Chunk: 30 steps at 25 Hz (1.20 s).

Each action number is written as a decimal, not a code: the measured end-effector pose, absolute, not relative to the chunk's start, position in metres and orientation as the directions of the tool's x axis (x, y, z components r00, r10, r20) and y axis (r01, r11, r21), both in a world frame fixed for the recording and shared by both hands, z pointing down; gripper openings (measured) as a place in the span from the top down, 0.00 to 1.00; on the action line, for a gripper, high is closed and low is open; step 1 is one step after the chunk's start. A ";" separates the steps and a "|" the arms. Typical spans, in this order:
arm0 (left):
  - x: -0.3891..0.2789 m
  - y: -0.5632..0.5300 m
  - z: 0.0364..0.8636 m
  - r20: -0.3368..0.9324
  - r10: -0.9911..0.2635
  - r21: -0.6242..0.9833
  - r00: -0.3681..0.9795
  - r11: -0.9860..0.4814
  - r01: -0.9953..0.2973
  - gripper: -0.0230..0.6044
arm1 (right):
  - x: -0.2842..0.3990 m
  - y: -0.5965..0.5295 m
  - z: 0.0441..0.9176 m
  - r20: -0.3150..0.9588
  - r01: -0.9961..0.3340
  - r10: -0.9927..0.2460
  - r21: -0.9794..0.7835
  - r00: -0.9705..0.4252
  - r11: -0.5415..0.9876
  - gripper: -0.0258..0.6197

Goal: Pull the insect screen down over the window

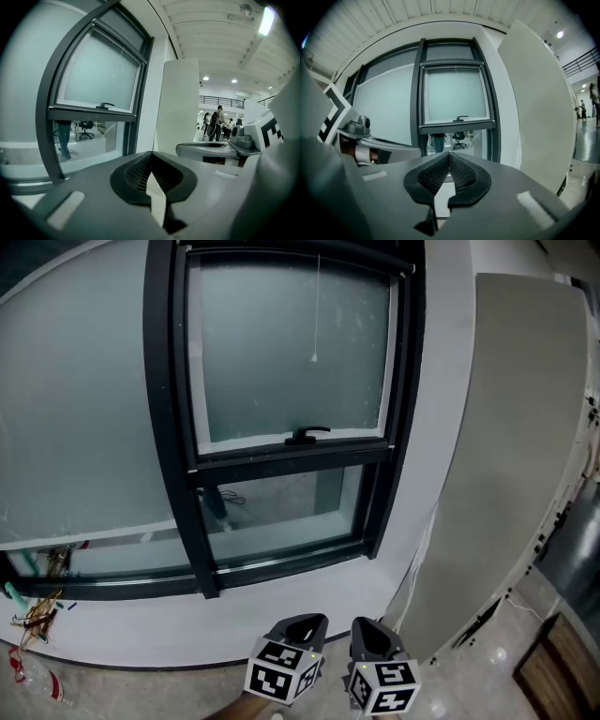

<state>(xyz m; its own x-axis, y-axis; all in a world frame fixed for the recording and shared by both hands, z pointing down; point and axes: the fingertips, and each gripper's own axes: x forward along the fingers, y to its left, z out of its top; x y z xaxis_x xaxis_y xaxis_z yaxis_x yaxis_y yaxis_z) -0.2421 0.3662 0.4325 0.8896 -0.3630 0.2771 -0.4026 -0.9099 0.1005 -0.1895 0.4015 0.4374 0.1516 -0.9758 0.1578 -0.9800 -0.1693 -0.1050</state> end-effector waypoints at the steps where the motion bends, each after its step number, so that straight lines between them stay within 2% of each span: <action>1: -0.234 0.345 0.431 0.278 -0.357 0.105 0.892 -0.911 -0.398 0.95 | -0.182 0.380 0.437 0.163 -0.979 -0.974 -0.106 0.154 -0.173 0.95; 7: -0.197 0.206 0.425 0.275 -0.348 0.125 0.896 -0.911 -0.392 0.95 | -0.147 0.234 0.424 0.169 -0.983 -0.975 -0.087 0.147 -0.163 0.95; 13: -0.195 0.105 0.415 0.252 -0.369 0.128 0.895 -0.904 -0.409 0.95 | -0.139 0.131 0.411 0.157 -0.985 -0.977 -0.077 0.141 -0.154 0.95; 22: -0.202 0.038 0.396 0.214 -0.401 0.108 0.890 -0.896 -0.430 0.95 | -0.143 0.068 0.400 0.134 -0.988 -0.983 -0.069 0.125 -0.136 0.95; 30: -0.176 -0.010 0.389 0.179 -0.437 0.082 0.882 -0.886 -0.456 0.95 | -0.118 0.015 0.391 0.086 -0.995 -0.993 -0.044 0.085 -0.089 0.95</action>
